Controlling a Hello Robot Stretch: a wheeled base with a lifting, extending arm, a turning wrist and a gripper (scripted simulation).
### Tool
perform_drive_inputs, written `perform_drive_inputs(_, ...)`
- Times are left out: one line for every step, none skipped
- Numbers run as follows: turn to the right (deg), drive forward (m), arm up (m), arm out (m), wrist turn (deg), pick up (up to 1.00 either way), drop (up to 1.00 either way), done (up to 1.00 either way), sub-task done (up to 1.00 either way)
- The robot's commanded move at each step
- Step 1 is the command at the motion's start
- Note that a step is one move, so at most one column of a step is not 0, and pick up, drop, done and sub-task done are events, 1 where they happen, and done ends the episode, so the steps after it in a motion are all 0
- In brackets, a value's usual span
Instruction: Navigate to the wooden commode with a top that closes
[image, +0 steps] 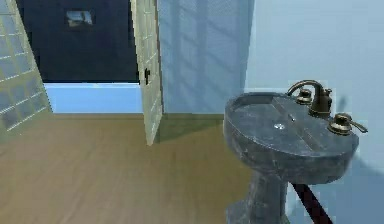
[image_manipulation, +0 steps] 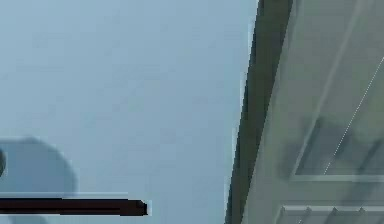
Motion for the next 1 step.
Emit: perform_drive_inputs(-36.0, 0.00, 0.00, 0.00, 0.0, 0.00, 0.00, 0.00, 0.00)
